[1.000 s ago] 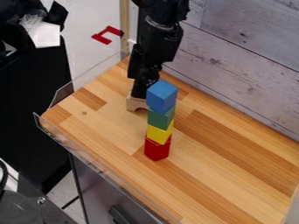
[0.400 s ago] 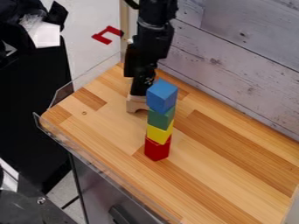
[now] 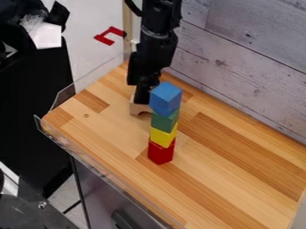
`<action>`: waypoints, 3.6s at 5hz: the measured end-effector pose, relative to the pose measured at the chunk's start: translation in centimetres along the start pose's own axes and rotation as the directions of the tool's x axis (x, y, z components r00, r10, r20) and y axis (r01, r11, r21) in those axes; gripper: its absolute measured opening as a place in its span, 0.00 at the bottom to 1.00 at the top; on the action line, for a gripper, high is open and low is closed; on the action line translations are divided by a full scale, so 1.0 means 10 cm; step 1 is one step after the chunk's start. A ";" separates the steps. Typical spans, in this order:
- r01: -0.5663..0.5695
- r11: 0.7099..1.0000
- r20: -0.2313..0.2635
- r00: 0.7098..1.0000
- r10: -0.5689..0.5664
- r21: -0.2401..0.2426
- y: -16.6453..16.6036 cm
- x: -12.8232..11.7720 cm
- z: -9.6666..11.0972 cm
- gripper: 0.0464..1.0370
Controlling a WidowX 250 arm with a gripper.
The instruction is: Déplacez le bloc rectangulaire vers la gauche du table
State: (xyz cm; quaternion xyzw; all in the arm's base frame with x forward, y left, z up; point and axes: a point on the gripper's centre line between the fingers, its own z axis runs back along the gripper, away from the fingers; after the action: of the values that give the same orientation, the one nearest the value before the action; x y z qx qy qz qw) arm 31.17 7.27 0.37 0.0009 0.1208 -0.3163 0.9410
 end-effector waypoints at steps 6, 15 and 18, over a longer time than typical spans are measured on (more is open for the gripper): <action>-0.235 0.970 0.085 0.967 0.239 -0.059 -0.05 -0.41 0.09 0.61; -0.733 0.658 -0.094 0.677 0.729 -0.172 0.02 -0.74 -0.54 0.67; -0.742 0.658 0.082 0.654 0.752 -0.126 -0.18 -0.98 0.05 0.96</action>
State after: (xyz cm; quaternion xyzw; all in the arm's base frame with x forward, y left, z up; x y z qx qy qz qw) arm 22.71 11.63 3.26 -0.0077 0.0623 0.1045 0.9925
